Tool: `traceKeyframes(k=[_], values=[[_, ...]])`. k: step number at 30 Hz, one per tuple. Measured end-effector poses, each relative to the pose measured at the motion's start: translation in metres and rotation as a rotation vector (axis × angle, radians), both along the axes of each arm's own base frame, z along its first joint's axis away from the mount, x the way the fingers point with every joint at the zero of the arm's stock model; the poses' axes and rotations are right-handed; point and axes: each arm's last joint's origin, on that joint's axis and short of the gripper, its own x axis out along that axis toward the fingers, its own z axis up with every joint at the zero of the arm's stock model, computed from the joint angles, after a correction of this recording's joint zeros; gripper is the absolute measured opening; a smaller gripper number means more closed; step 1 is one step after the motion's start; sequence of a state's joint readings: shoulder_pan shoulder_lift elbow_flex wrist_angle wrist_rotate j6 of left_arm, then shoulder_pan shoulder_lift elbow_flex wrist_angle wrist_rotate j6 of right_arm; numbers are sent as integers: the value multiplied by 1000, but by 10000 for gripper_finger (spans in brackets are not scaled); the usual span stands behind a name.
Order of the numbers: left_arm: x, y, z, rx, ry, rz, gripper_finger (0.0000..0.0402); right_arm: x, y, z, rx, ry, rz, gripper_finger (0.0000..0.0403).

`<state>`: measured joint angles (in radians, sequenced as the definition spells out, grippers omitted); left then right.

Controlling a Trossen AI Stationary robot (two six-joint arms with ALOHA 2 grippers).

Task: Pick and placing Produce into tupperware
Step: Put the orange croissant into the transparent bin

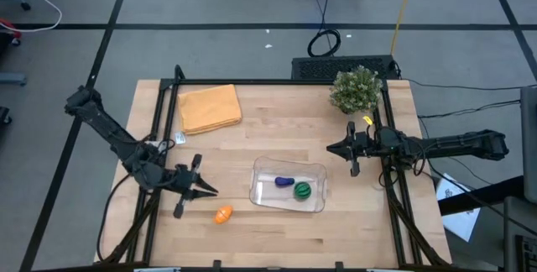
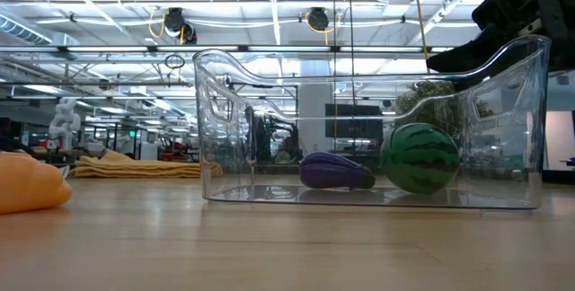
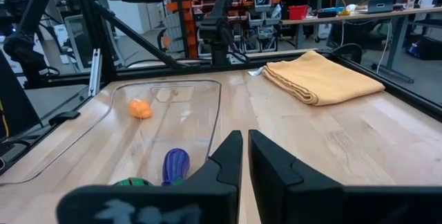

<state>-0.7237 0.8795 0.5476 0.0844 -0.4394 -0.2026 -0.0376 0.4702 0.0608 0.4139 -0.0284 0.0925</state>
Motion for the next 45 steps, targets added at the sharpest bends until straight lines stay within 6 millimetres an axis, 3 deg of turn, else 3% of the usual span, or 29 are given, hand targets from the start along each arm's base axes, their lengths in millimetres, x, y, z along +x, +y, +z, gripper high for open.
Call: traceKeyframes(k=[7,15,25,32,45], values=[[-9,-8,-8,-100,90,66,37,0,0,0,-3,1,0,16],[10,-25,-26,-82,231,73,37,0,0,0,-3,2,0,16],[36,-53,-10,-31,465,112,37,0,0,0,-3,2,0,16],[40,-55,4,-87,574,143,37,0,0,0,-2,5,0,16],[45,-42,-2,-325,710,354,37,0,0,0,-7,2,0,16]])
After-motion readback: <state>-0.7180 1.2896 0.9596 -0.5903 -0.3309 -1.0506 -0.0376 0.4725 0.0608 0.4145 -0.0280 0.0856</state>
